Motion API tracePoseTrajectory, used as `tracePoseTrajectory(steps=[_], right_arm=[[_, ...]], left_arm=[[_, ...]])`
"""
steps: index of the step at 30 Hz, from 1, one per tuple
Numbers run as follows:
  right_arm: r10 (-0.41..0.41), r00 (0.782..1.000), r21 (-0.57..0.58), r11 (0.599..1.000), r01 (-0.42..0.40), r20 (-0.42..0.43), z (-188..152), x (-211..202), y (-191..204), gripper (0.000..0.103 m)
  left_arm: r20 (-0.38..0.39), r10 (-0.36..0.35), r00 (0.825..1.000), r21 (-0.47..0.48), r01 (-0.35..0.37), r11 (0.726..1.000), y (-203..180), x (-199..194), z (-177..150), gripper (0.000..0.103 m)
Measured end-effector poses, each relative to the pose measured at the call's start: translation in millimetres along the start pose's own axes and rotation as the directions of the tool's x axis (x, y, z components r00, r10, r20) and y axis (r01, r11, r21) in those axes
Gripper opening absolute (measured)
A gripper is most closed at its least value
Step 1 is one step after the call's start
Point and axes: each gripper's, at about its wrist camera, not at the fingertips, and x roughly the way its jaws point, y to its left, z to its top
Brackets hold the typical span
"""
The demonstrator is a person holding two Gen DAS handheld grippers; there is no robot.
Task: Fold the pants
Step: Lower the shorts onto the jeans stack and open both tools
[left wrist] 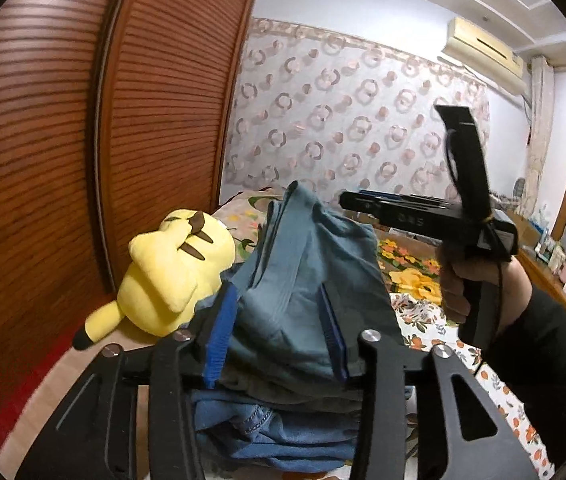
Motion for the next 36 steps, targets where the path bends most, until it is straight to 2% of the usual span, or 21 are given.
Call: tracePoseTrajectory(steps=[5, 9, 15, 21, 29, 36], right_arm=[[0.04, 0.999, 0.019, 0.999, -0.039, -0.02, -17, -10, -2, 0.034], [0.058, 0.997, 0.028, 0.998, -0.056, -0.052, -22, -4, -3, 0.034], [0.031, 0.995, 0.068, 0.997, -0.025, -0.093, -16, 21, -20, 0.034], [0.024, 0.994, 0.1, 0.995, -0.013, -0.107, -16, 36, -23, 0.034], [0.008, 0.998, 0.106, 0.994, -0.002, -0.06, -19, 8, -4, 0.034], [-0.007, 0.998, 0.105, 0.994, 0.013, -0.055, -32, -20, 22, 0.034]], left_arm=[[-0.051, 0.008, 0.999, 0.043, -0.006, 0.999, -3, 13, 1, 0.045], [-0.085, 0.045, 0.995, 0.07, -0.039, 0.997, -5, 21, -3, 0.045], [-0.138, 0.095, 0.986, 0.07, -0.086, 0.994, 4, 34, -14, 0.045], [-0.167, 0.109, 0.98, 0.073, -0.098, 0.993, 8, 40, -21, 0.045], [-0.161, 0.106, 0.981, 0.079, -0.095, 0.992, 8, 30, -21, 0.045], [-0.16, 0.094, 0.983, 0.093, -0.08, 0.992, 9, 16, -24, 0.045]])
